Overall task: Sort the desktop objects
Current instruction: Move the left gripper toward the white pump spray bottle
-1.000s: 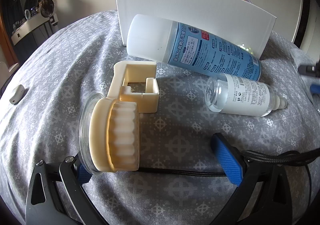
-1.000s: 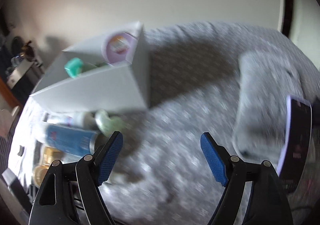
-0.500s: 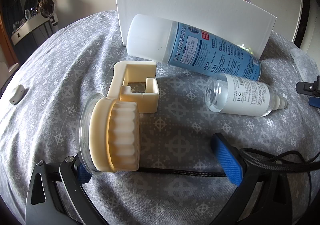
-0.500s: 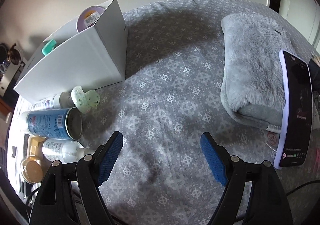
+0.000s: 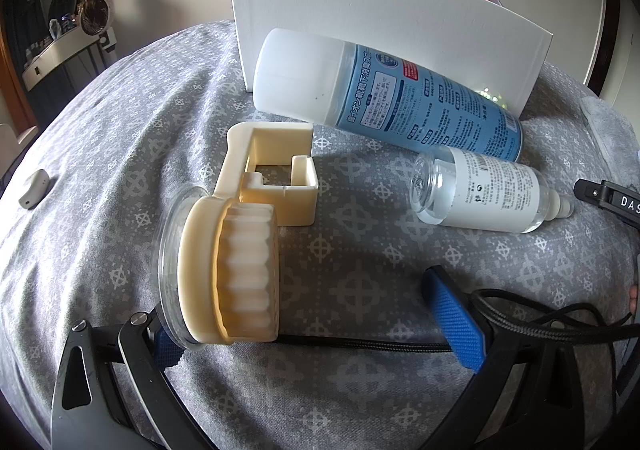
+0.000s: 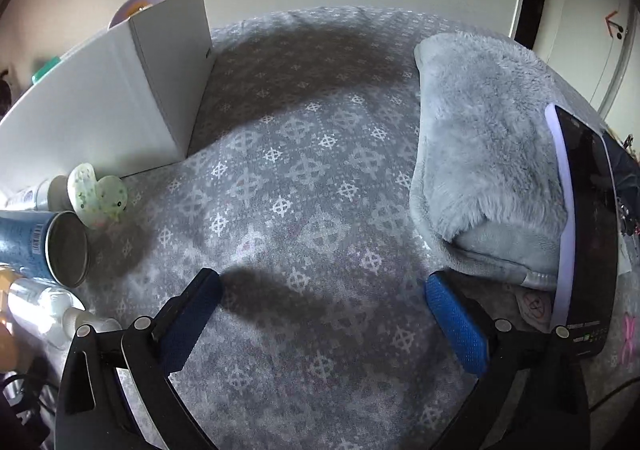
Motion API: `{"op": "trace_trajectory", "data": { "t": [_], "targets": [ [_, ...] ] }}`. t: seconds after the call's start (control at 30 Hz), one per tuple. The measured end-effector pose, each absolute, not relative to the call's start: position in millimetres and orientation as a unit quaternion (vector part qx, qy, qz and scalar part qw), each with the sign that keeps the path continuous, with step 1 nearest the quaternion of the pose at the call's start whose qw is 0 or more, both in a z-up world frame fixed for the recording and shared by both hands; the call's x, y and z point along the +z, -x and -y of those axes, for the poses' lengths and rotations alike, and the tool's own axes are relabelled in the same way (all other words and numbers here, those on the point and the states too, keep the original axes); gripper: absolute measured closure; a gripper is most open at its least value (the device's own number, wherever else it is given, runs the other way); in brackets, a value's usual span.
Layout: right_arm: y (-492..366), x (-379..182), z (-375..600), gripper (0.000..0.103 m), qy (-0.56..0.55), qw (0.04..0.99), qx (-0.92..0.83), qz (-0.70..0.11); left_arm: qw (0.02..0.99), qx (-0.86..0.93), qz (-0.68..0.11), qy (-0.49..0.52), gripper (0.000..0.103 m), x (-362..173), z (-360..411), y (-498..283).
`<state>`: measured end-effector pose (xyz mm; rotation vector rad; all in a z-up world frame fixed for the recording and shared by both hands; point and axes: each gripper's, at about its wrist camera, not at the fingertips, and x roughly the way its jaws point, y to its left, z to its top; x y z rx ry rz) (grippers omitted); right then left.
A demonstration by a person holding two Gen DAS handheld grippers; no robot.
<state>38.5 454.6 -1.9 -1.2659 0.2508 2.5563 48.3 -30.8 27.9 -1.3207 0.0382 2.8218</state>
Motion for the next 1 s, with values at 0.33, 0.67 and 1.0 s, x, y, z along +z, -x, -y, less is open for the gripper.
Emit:
{"op": "trace_trajectory", "data": {
  "t": [0.33,0.67,1.0],
  "targets": [
    [-37,-3,-452,0.0,0.439,0.141,0.884,-0.081,0.013,0.906,-0.012,0.424,0.0,28,31,-48],
    [-37,-3,-453,0.0,0.439,0.141,0.884,-0.081,0.027,0.905,-0.013,0.425,0.0,13,25,-36],
    [-36,-3,-452,0.0,0.439,0.141,0.884,-0.081,0.02,0.902,-0.018,0.43,0.0,7,-22,-21]
  ]
}}
